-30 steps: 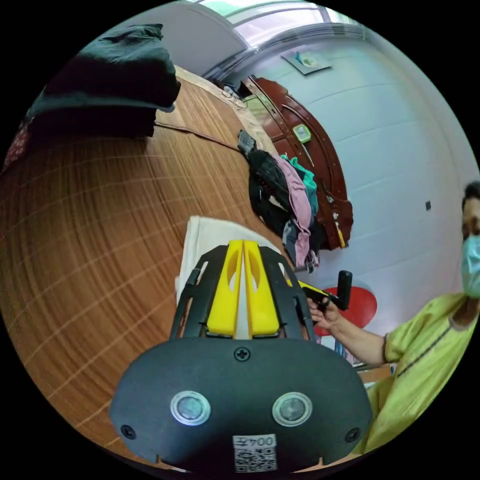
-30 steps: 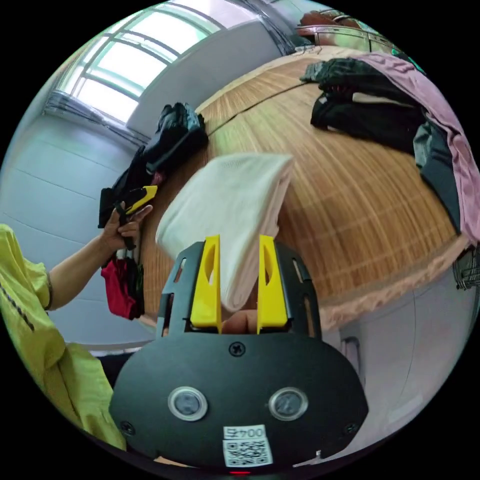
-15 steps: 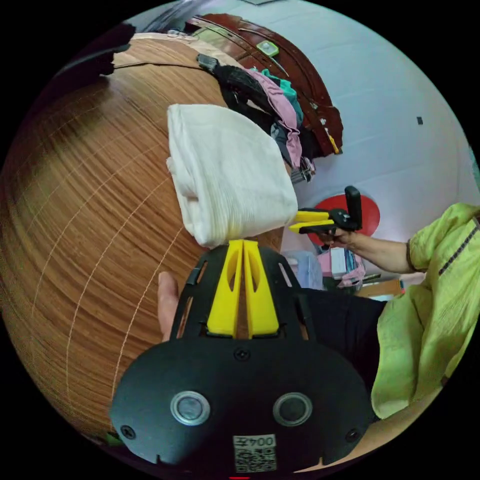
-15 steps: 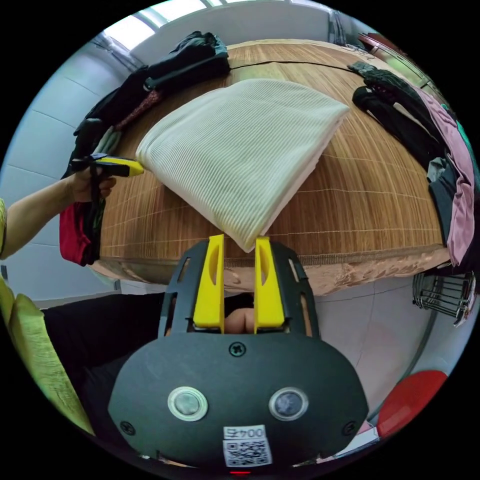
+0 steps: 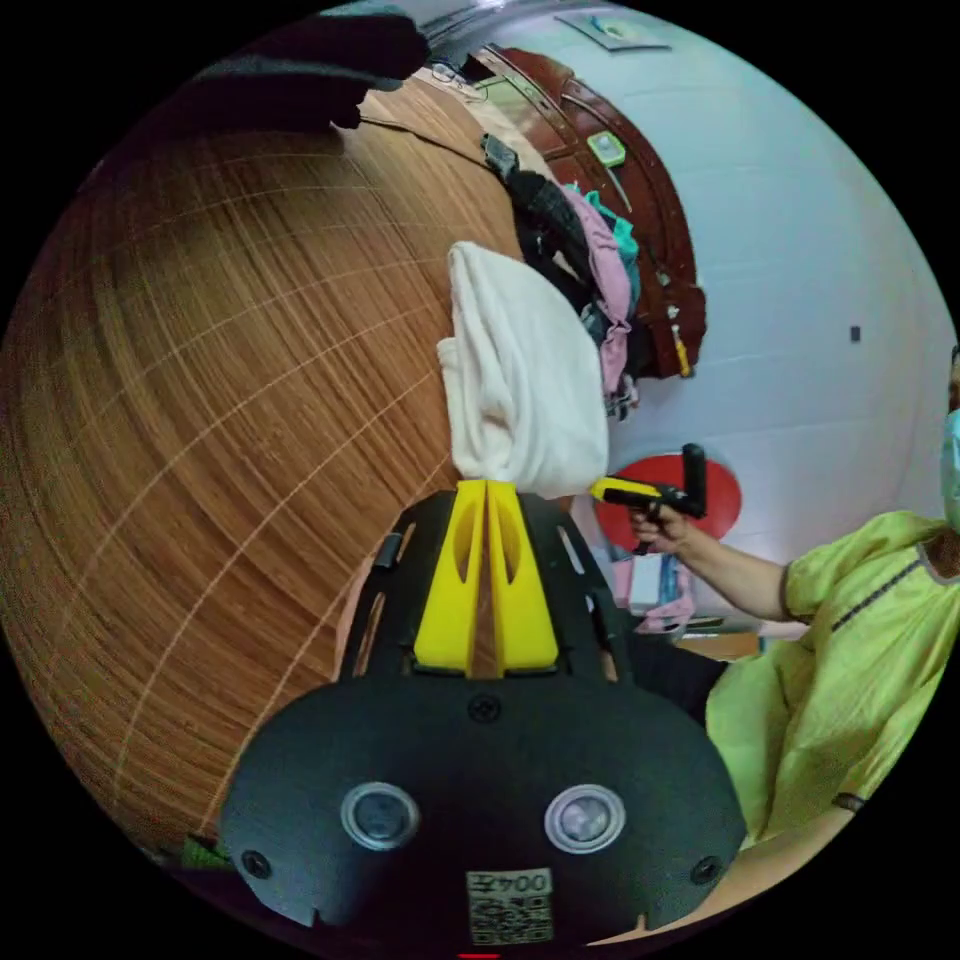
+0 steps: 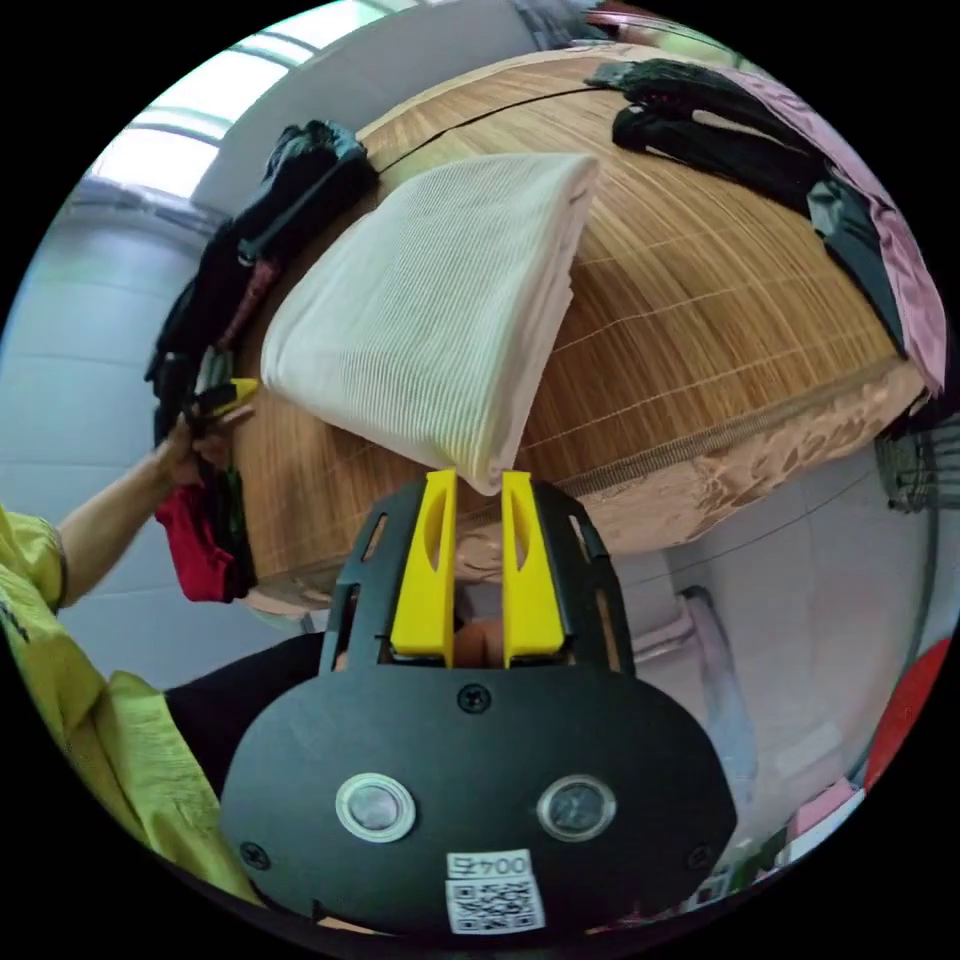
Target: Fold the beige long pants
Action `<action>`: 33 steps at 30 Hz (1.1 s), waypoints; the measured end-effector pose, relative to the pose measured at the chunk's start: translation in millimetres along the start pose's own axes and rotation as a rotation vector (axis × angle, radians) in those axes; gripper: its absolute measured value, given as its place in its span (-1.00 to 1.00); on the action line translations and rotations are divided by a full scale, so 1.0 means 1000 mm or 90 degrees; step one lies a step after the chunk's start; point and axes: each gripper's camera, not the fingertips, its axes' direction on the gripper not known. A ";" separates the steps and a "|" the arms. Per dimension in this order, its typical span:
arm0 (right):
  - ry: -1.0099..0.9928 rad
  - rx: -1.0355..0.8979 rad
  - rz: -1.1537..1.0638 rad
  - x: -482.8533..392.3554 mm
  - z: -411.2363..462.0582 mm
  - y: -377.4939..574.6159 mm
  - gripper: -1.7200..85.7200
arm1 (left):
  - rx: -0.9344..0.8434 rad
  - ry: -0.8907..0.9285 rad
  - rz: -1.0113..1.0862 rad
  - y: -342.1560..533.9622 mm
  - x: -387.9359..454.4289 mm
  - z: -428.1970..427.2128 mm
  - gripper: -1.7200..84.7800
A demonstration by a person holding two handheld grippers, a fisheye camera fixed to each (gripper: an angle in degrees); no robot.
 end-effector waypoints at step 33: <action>-0.326 -0.223 -0.032 0.003 0.180 0.004 -0.68 | 0.070 0.135 -0.201 0.003 -0.011 0.087 -0.43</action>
